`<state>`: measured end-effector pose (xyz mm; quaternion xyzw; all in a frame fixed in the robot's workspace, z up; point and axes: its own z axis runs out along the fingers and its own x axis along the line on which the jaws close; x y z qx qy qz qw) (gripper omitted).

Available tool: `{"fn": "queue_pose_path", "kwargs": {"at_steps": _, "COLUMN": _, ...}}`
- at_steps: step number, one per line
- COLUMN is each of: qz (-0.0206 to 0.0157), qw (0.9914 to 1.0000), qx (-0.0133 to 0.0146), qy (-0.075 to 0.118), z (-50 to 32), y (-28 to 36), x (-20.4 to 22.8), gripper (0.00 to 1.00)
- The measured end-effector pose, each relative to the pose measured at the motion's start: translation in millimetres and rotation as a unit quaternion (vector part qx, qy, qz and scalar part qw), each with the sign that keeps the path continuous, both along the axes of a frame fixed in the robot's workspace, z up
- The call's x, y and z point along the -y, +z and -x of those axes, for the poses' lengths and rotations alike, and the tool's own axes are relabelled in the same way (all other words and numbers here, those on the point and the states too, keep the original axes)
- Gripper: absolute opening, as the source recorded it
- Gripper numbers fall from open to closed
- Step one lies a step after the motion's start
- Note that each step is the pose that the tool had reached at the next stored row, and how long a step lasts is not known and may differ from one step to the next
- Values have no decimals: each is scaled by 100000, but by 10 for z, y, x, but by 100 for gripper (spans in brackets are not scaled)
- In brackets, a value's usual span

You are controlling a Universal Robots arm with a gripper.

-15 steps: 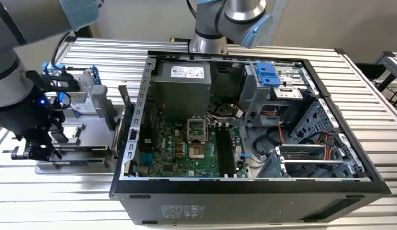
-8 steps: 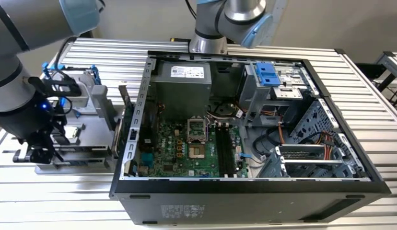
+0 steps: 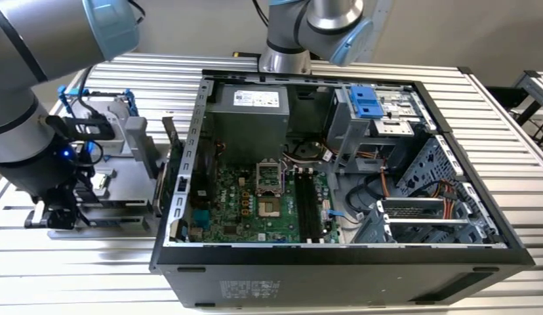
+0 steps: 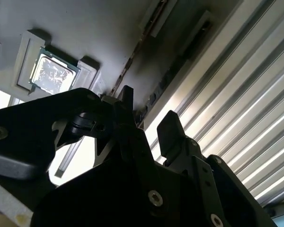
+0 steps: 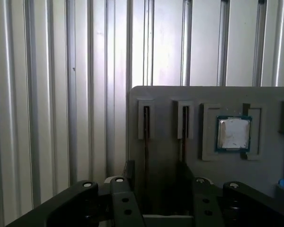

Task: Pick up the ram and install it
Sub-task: 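Pick up the ram and move it above insertion slot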

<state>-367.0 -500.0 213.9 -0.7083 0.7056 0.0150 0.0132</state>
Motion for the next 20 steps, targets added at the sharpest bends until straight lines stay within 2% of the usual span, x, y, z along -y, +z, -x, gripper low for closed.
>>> {"fn": "queue_pose_path", "kwargs": {"at_steps": 10, "qz": -1, "qw": 99996, "qx": 1, "qy": 888, "z": 0, "y": -149, "x": 12, "gripper": 100}}
{"fn": "queue_pose_path", "kwargs": {"at_steps": 20, "qz": 3, "qw": 99983, "qx": -2, "qy": 1842, "z": 0, "y": -218, "x": 35, "gripper": 100}}
